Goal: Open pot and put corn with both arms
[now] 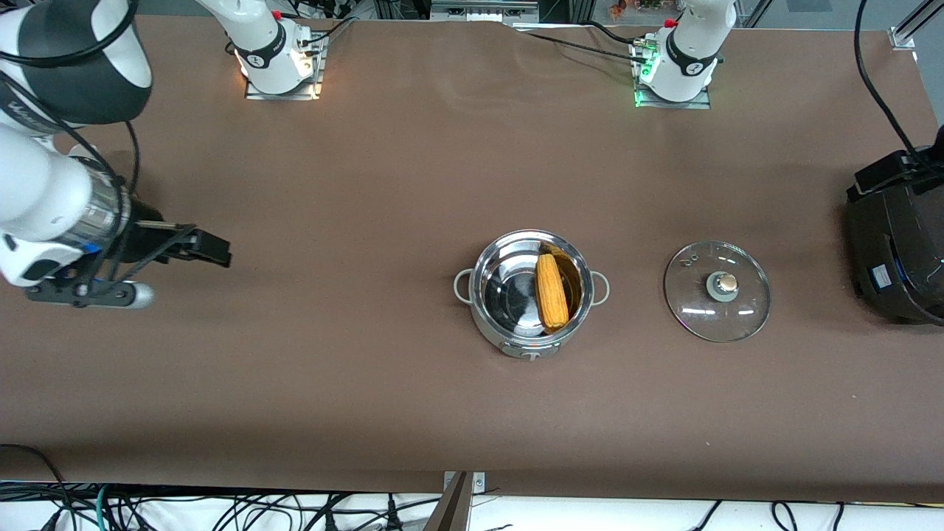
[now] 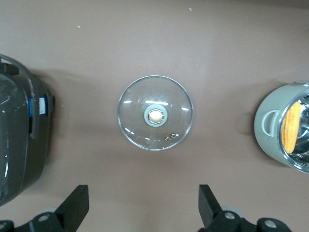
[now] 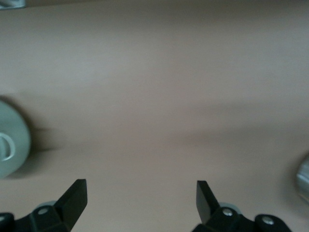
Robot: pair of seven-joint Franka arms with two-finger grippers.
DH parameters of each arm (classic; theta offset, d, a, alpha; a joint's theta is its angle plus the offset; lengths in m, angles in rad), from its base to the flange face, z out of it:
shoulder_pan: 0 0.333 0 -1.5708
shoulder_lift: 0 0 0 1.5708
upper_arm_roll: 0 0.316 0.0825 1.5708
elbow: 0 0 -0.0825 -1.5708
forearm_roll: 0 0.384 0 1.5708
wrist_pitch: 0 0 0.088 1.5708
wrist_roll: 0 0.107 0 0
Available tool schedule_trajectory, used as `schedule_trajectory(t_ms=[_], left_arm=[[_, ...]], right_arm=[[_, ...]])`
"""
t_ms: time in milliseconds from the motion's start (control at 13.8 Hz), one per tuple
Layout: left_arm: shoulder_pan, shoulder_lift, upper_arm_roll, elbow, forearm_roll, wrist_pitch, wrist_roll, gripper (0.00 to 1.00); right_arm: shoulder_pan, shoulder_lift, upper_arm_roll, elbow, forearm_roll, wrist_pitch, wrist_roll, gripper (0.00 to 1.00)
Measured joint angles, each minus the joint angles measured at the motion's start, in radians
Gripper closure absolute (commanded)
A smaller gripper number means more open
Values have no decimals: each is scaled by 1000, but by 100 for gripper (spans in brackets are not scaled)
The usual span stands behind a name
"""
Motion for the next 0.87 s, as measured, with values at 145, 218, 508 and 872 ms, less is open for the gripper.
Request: schedule_trajectory(t_ms=[145, 218, 508, 872], left_arm=[[-4, 0, 1, 0, 0, 0, 0, 0], [-4, 0, 2, 0, 0, 0, 0, 0], [-67, -1, 54, 1, 0, 0, 1, 0], [-460, -7, 458, 2, 0, 0, 1, 0]], right_arm=[[0, -31, -72, -8, -15, -29, 3, 0], [-7, -50, -110, -27, -16, -46, 3, 0], [-86, -183, -142, -256, -16, -49, 0, 0], [-100, -330, -138, -457, -8, 14, -244, 0]])
